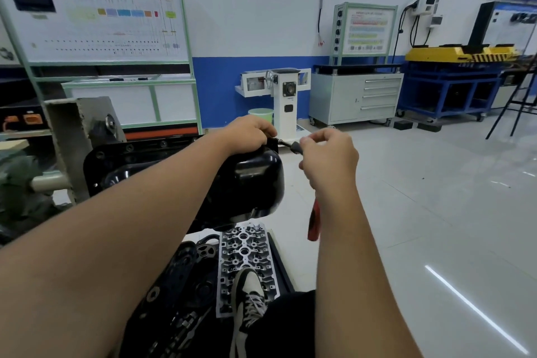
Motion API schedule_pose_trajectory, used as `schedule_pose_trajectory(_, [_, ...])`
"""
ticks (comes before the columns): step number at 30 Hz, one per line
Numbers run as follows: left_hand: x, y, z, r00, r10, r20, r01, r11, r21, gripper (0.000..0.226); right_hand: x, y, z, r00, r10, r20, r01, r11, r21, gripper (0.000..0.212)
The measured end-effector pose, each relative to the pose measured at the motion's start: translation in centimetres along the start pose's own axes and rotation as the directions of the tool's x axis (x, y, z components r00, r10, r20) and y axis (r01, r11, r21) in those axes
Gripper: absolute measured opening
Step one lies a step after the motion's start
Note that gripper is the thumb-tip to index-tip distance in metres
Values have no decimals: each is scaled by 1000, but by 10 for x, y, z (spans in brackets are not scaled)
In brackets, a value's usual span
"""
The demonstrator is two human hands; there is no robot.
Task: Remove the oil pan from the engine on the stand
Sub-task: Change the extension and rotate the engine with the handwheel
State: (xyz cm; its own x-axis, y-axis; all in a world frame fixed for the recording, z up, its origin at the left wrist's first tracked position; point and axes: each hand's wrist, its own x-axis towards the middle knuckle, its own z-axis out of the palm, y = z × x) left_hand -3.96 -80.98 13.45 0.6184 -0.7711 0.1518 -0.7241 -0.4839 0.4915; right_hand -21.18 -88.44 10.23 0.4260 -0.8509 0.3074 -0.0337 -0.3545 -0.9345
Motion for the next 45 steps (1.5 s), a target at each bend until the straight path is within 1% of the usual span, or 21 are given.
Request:
schedule_pose_trajectory(2, [0, 0, 0, 1000, 13, -1, -13, 1000, -2, 49, -9, 4, 8, 996, -22, -87, 19, 999, -35, 18])
schedule_pose_trajectory(4, [1, -1, 0, 999, 35, 1, -35, 999, 16, 50, -19, 13, 15, 990, -14, -141, 10, 1000, -29, 14])
schedule_pose_trajectory(8, [3, -1, 1, 989, 146, -30, -141, 980, 137, 50, -24, 20, 19, 980, -39, -194, 41, 999, 7, 23])
schedule_pose_trajectory(11, [10, -2, -3, 958, 266, -108, -218, 919, 328, 41, -21, 18, 17, 974, -105, -200, 108, 994, 1, 29])
schedule_pose_trajectory(13, [17, 2, -5, 962, 257, -89, -195, 878, 438, 41, -17, 19, 12, 972, -142, -185, 148, 989, 17, 31])
schedule_pose_trajectory(15, [25, 6, -4, 980, 200, 1, -182, 894, 410, 42, -14, 25, 8, 980, -135, -146, 140, 990, 28, 31])
schedule_pose_trajectory(17, [31, 8, -1, 986, 159, 57, -169, 919, 356, 41, -11, 33, 5, 995, -56, -88, 58, 998, 27, 21])
schedule_pose_trajectory(19, [33, 7, 2, 990, 133, 54, -143, 935, 325, 44, -11, 41, 4, 999, 38, -19, -37, 997, 61, 17])
schedule_pose_trajectory(20, [32, 5, 3, 991, 124, 41, -131, 942, 309, 46, -11, 44, 4, 998, 56, -4, -56, 995, 85, 15])
schedule_pose_trajectory(23, [30, 2, 4, 994, 109, -10, -102, 957, 271, 49, -14, 45, 6, 998, 4, -58, 2, 996, 88, 11])
schedule_pose_trajectory(25, [30, 0, 3, 994, 100, -46, -85, 962, 260, 48, -16, 43, 8, 995, 22, -100, -12, 995, 100, 14])
schedule_pose_trajectory(26, [30, -1, 3, 994, 93, -55, -77, 965, 252, 48, -17, 43, 8, 992, 51, -114, -38, 993, 116, 17])
schedule_pose_trajectory(28, [30, -2, 4, 995, 80, -64, -63, 969, 237, 46, -18, 45, 7, 988, 80, -136, -61, 989, 137, 30])
schedule_pose_trajectory(30, [29, -1, 4, 994, 77, -72, -58, 971, 231, 45, -19, 46, 4, 987, 47, -155, -30, 993, 113, 42])
schedule_pose_trajectory(31, [29, 0, 4, 994, 77, -74, -58, 971, 230, 45, -18, 47, 3, 988, 29, -154, -13, 995, 100, 43])
schedule_pose_trajectory(32, [29, 0, 4, 994, 77, -72, -58, 971, 231, 45, -18, 47, 1, 990, 22, -137, -9, 995, 99, 41])
schedule_pose_trajectory(35, [29, -1, 3, 995, 75, -65, -57, 970, 236, 46, -16, 51, 2, 997, 73, -35, -68, 990, 119, 19])
schedule_pose_trajectory(37, [30, -2, 3, 995, 71, -72, -52, 969, 240, 47, -16, 55, 5, 994, 111, 4, -110, 980, 165, 25])
schedule_pose_trajectory(41, [34, -3, 3, 993, 87, -76, -67, 970, 233, 47, -15, 56, 7, 993, 52, -102, -33, 983, 181, 15])
schedule_pose_trajectory(43, [35, -6, 3, 992, 100, -73, -83, 974, 210, 46, -15, 57, 6, 992, 38, -119, -14, 980, 200, 19])
schedule_pose_trajectory(45, [38, -8, 3, 990, 112, -87, -92, 974, 207, 45, -15, 60, 6, 994, 50, -102, -25, 973, 229, 26])
